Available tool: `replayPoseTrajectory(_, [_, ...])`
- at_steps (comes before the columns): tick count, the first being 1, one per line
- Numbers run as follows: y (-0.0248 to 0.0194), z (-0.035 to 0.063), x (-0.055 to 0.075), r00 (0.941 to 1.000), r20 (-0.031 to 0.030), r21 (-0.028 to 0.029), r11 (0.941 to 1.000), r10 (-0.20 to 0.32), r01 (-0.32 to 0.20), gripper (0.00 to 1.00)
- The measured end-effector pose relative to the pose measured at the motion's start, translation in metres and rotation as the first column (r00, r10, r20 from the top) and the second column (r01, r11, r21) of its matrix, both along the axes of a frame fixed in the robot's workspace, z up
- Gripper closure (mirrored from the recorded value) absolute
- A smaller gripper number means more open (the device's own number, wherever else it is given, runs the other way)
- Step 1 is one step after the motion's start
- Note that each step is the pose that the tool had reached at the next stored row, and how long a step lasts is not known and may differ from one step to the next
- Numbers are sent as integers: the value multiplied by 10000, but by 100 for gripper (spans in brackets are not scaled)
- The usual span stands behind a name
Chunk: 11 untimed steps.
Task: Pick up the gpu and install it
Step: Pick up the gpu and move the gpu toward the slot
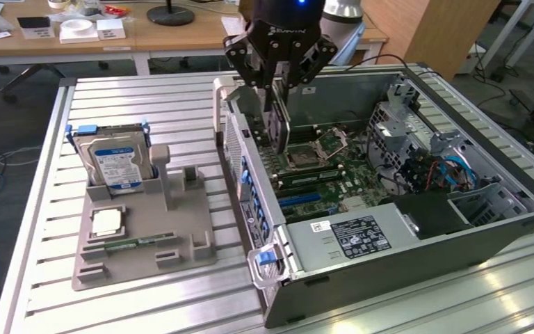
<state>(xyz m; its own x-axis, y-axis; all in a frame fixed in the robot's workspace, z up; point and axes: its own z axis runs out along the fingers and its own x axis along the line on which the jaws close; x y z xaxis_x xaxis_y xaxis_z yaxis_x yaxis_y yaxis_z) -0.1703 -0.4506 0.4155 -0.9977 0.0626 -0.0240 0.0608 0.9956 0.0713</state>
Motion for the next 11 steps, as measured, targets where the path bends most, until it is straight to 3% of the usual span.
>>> replayPoseTrajectory(11, [8,0,322,10000,-1,17,10000,0,0,73])
